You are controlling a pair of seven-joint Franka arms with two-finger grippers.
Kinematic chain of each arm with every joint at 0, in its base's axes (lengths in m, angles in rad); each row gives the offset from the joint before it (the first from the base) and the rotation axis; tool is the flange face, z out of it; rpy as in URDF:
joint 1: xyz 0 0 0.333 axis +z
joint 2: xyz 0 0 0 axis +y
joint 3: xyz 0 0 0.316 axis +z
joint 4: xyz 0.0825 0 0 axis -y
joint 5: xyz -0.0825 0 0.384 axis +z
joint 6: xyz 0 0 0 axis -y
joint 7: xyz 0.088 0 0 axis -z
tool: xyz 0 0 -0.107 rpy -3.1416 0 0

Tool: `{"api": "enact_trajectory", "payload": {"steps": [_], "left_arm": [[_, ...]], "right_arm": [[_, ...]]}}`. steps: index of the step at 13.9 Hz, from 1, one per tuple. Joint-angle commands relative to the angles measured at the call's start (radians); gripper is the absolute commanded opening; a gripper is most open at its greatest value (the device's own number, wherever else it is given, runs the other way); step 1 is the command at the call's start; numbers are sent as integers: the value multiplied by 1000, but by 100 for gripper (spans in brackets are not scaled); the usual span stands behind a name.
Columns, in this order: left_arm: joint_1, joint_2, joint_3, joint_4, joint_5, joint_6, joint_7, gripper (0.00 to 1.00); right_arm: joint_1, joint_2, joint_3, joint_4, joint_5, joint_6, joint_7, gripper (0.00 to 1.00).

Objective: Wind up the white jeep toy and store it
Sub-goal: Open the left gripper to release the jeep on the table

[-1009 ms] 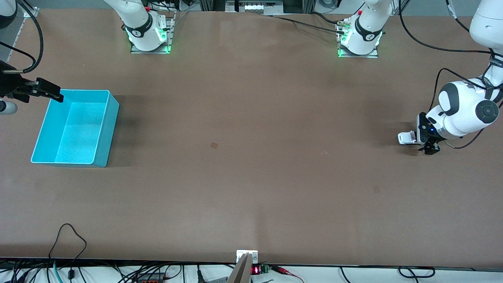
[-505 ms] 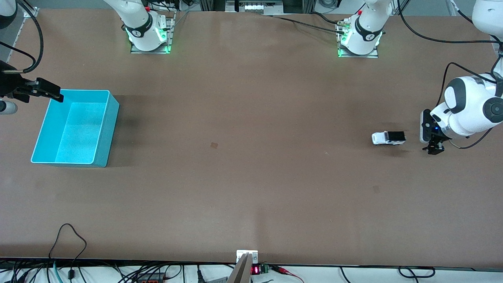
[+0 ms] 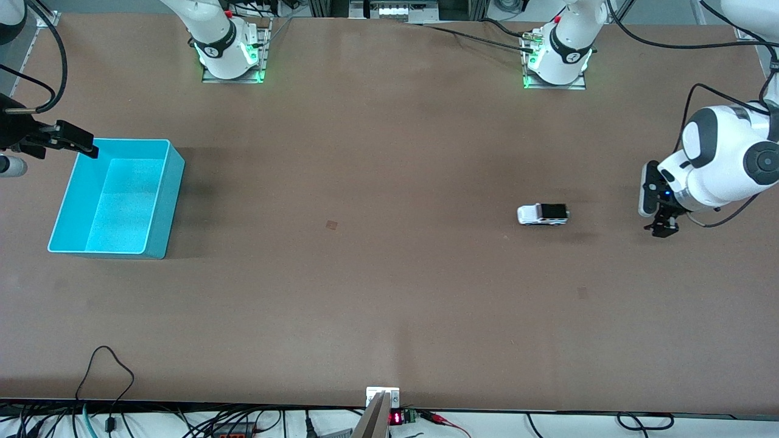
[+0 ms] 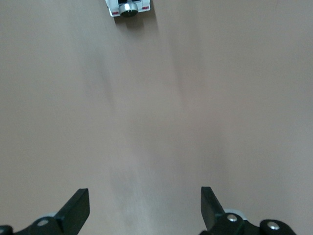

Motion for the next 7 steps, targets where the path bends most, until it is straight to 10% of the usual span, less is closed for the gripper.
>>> {"api": "enact_trajectory", "payload": {"steps": [1, 7], "left_arm": [[-60, -42, 8, 34, -50, -102, -71, 100], [-192, -44, 6, 183, -67, -292, -336, 100]], "right_arm": [[0, -3, -1, 4, 2, -13, -12, 100], [0, -5, -1, 4, 2, -14, -12, 100]]}}
